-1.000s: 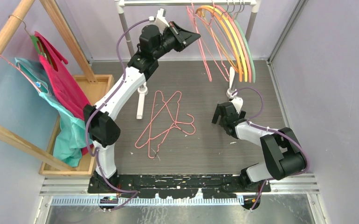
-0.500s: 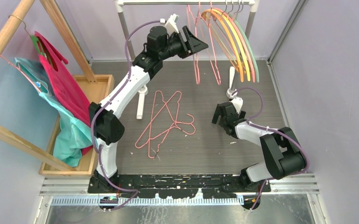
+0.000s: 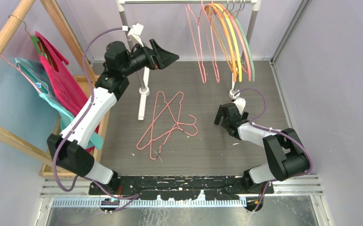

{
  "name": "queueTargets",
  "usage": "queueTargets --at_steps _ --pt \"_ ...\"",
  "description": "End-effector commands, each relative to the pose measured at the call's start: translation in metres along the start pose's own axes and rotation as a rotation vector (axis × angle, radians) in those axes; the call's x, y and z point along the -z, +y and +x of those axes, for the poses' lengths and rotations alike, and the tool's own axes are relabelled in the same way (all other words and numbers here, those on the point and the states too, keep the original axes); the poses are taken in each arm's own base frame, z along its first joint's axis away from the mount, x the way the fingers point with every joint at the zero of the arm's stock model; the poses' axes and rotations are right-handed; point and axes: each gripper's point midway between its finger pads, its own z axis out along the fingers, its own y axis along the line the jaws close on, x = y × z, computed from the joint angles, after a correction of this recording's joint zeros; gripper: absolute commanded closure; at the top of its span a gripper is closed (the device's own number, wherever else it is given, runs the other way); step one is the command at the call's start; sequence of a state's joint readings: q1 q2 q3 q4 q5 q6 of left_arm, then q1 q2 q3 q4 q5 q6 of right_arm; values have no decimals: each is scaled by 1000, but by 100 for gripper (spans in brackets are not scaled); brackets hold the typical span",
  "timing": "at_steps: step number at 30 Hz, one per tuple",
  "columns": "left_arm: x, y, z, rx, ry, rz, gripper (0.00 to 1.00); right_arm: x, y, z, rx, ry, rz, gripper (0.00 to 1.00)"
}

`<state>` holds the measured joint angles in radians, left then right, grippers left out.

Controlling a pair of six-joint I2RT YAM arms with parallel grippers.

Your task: Organize the hangers

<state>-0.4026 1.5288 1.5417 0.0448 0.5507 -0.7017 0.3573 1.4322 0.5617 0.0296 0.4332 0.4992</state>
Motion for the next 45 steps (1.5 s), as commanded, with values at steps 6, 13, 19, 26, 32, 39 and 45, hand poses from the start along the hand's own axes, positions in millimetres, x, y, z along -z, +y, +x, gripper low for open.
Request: queueTargets --at_steps 6,13,19,26,32,39,45 --pt "46 80 97 -269 193 -359 12 -2 15 -17 -27 -40 -44 0" --pt "58 107 205 -362 429 -426 32 -3 14 -16 -27 -39 -41 0" --pt "66 122 269 -364 544 -399 38 -2 15 -17 -27 -38 -44 0" --pt "73 145 314 -420 621 -459 45 -3 16 -16 -28 -32 -51 0" --pt "67 166 317 -466 604 -519 45 -3 16 -16 -24 -32 -53 0" --pt "78 184 334 -465 652 -575 47 -4 16 -14 -20 -27 -50 0" --pt "89 183 341 -435 665 -580 52 -5 16 -12 -19 -24 -47 0"
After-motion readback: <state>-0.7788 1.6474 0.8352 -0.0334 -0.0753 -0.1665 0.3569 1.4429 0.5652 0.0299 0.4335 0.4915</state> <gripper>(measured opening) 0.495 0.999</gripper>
